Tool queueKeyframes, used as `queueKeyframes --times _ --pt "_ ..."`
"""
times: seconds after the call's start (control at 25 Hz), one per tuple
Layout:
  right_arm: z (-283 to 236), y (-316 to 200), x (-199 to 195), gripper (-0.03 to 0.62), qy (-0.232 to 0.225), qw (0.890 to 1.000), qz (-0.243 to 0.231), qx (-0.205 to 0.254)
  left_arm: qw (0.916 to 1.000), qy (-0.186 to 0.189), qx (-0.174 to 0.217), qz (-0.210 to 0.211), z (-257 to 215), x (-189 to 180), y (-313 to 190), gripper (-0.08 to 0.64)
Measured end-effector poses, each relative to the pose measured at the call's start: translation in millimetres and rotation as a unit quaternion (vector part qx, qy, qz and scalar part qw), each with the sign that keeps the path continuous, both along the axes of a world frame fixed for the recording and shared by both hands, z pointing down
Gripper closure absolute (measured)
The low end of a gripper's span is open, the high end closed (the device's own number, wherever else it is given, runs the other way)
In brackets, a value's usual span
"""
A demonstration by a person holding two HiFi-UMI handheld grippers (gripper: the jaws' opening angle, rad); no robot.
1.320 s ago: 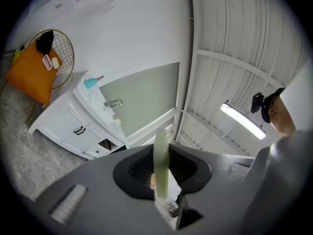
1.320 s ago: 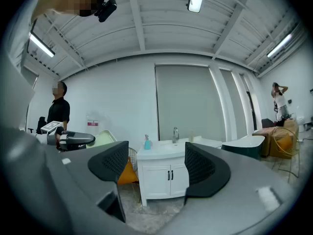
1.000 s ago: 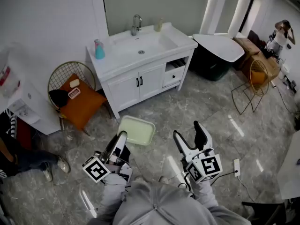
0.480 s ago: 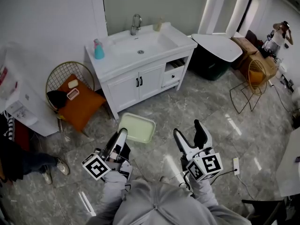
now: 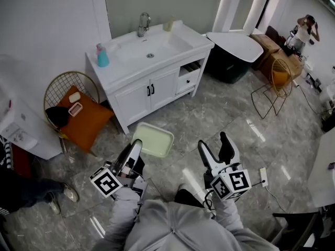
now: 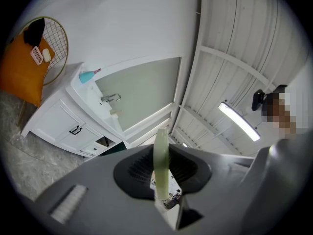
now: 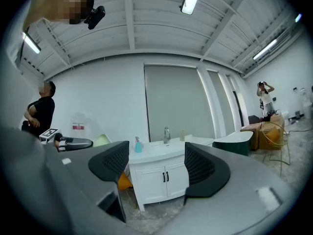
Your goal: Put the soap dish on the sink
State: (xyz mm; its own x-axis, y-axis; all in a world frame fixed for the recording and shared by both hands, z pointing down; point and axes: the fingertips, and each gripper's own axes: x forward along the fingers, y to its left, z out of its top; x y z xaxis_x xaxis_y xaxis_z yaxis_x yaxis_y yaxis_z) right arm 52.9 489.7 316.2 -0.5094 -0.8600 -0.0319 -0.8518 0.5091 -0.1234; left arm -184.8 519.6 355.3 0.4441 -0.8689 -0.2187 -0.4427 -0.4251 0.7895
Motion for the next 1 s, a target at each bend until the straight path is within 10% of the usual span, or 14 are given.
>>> queueKeyframes --times 1.0 --pt "18.5 -279.3 51.8 0.238 -0.023 0.998 -0.052 -0.023 0.9990 0.034 -0.001 -0.028 2.6 62.0 -276.1 0.437"
